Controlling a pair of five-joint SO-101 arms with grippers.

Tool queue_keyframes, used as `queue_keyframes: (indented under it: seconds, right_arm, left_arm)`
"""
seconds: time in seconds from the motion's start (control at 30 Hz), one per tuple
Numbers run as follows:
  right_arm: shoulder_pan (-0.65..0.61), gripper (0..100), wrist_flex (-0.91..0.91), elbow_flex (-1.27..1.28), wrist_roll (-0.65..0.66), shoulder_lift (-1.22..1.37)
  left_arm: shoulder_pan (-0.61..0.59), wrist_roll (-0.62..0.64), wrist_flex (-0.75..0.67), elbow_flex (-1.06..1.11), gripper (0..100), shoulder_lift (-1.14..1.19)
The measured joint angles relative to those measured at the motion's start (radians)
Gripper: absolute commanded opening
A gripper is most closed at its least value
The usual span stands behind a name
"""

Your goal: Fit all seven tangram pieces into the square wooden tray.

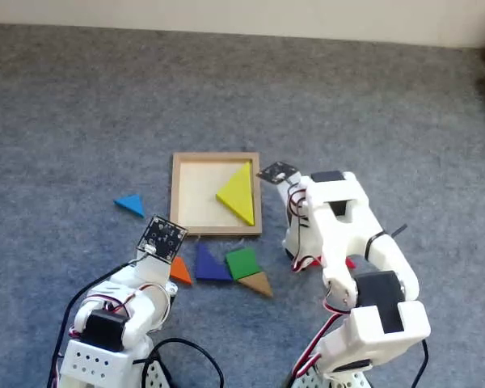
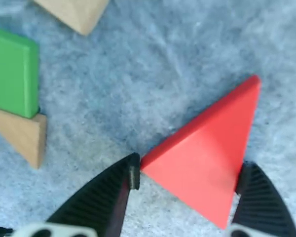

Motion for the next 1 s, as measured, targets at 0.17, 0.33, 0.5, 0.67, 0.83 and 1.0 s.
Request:
queue_keyframes:
  seconds: [0.17,0.33,0.5,0.67,0.83,1.0]
  right_arm:
    - [0.003,19.7,0.000,-0.005,0.005,0.000]
    - [0.012,15.9,0.000,-0.008,0.008,-0.011]
    - [0.011,15.9,0.040,-0.005,0.008,-0.012]
    - [0.009,15.9,0.104,-0.046,0.009,-0.015]
    - [-0.003,15.9,0.138,-0.086,0.009,-0.080]
    - [-0.071,15.9,0.143,-0.089,0.009,-0.161]
  left_arm:
    - [0.000,0.000,0.000,0.000,1,0.000]
    - [0.000,0.000,0.000,0.000,1,0.000]
    - [0.000,0.000,0.000,0.000,1,0.000]
    - [0.000,0.000,0.000,0.000,1,0.000]
    - [0.000,0.000,0.000,0.000,1,0.000]
    - [0.000,0.000,0.000,0.000,1,0.000]
